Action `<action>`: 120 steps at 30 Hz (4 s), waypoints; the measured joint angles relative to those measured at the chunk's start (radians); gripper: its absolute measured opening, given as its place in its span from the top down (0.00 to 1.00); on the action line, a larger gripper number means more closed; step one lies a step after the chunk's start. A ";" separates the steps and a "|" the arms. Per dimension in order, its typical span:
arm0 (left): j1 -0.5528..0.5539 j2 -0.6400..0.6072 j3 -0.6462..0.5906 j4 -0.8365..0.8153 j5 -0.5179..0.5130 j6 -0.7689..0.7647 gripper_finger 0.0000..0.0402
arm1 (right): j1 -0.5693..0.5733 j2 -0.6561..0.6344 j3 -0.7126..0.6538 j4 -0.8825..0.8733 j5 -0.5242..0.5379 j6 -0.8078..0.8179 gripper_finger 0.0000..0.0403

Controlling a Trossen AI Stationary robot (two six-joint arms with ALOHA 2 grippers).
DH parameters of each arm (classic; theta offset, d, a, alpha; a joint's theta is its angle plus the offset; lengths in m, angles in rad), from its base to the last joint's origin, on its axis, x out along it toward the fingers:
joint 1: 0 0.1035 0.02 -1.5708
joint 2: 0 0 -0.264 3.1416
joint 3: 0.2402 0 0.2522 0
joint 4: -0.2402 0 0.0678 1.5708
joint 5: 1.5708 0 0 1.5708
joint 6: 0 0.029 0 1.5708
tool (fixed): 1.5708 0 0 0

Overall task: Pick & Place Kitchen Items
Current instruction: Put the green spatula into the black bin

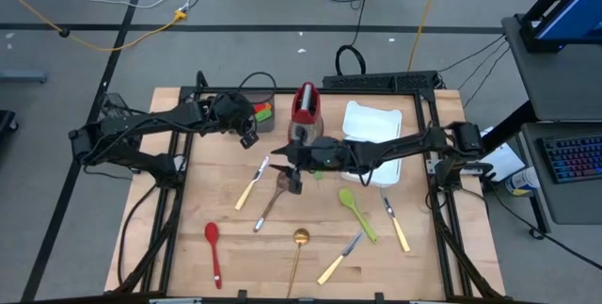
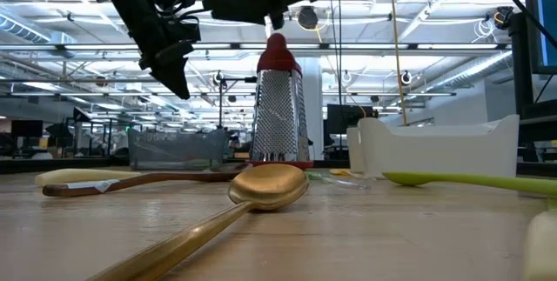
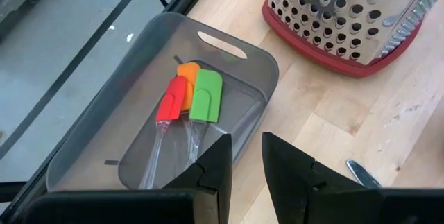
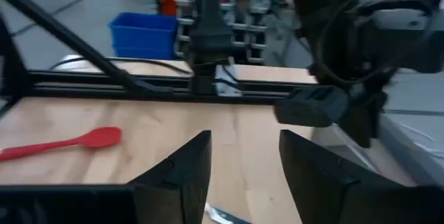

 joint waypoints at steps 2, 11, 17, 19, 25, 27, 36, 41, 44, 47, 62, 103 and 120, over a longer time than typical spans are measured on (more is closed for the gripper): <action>0.000 0.000 0.000 -0.004 0.000 0.000 0.79 | -0.012 0.002 0.000 0.000 -0.044 0.027 0.59; 0.000 0.000 0.000 -0.006 0.000 0.002 0.79 | -0.071 0.002 0.000 0.008 -0.352 0.138 0.49; 0.000 0.000 0.000 -0.007 0.000 0.001 0.79 | -0.047 -0.023 0.009 0.047 -0.275 0.071 0.50; 0.000 0.000 0.000 -0.008 0.000 0.001 0.79 | -0.024 -0.027 0.046 0.030 -0.279 0.071 0.51; 0.000 0.000 0.000 -0.007 0.000 0.001 0.79 | 0.037 -0.021 0.222 -0.233 -0.218 0.020 0.52; 0.000 0.000 0.000 -0.006 0.000 -0.001 0.79 | 0.055 -0.026 0.280 -0.328 -0.150 -0.005 0.52; 0.000 0.000 0.000 -0.006 0.000 -0.007 0.79 | 0.062 -0.023 0.290 -0.786 0.188 0.292 0.52; 0.000 0.000 0.000 -0.006 0.000 -0.007 0.79 | 0.015 -0.021 0.166 -0.820 0.191 0.446 0.52; 0.000 0.000 0.000 -0.006 0.000 -0.008 0.79 | -0.025 -0.021 0.098 -0.812 0.180 0.505 0.52; 0.000 0.000 0.000 -0.006 0.000 -0.008 0.79 | -0.066 -0.024 0.017 -0.759 0.078 0.545 0.52; 0.000 0.000 0.000 0.000 0.000 -0.014 0.79 | -0.110 0.041 -0.141 -0.604 0.005 0.526 0.40; -0.004 0.000 0.000 0.040 0.000 -0.004 0.79 | 0.017 -0.184 -0.133 -0.853 -0.044 -0.041 0.46; -0.010 0.000 0.000 0.046 0.001 -0.005 0.79 | -0.098 0.043 -0.132 -0.862 -0.149 -0.254 0.46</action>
